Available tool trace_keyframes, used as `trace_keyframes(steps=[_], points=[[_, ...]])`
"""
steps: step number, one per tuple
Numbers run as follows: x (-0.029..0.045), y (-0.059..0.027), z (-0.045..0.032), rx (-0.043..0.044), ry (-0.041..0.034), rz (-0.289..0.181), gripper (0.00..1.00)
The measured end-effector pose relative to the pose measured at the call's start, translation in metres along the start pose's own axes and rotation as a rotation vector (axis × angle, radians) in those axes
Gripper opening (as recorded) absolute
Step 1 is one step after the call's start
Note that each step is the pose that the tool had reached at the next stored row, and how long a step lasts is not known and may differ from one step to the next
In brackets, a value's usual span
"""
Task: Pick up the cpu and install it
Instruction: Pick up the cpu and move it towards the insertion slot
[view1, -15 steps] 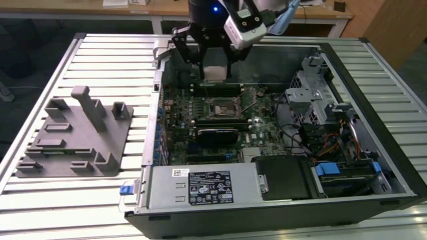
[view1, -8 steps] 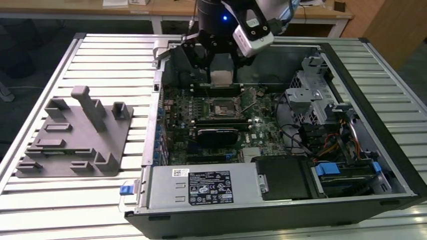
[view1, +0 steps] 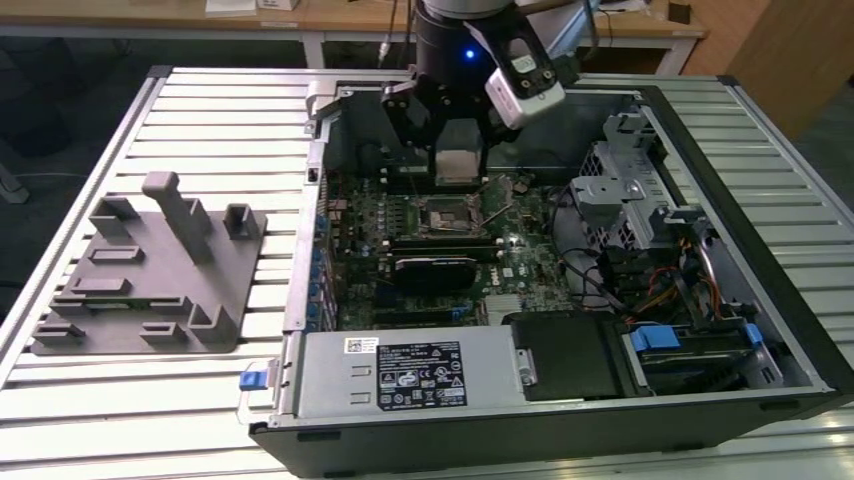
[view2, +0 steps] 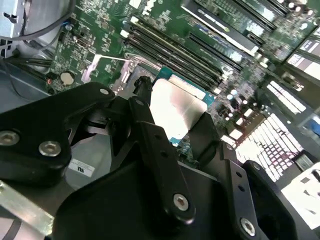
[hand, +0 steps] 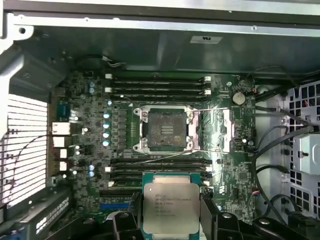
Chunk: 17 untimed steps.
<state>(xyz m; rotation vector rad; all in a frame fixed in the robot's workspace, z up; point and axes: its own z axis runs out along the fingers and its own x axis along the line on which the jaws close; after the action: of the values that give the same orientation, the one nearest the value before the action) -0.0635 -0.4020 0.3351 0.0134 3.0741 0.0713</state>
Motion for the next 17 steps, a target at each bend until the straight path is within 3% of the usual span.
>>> trace_keyframes(steps=[6,17], points=[[-0.011,0.0012,0.0116,0.0,0.0021,0.0,0.54],[-0.0125,0.017,0.0326,0.0,0.0092,0.0,0.54]])
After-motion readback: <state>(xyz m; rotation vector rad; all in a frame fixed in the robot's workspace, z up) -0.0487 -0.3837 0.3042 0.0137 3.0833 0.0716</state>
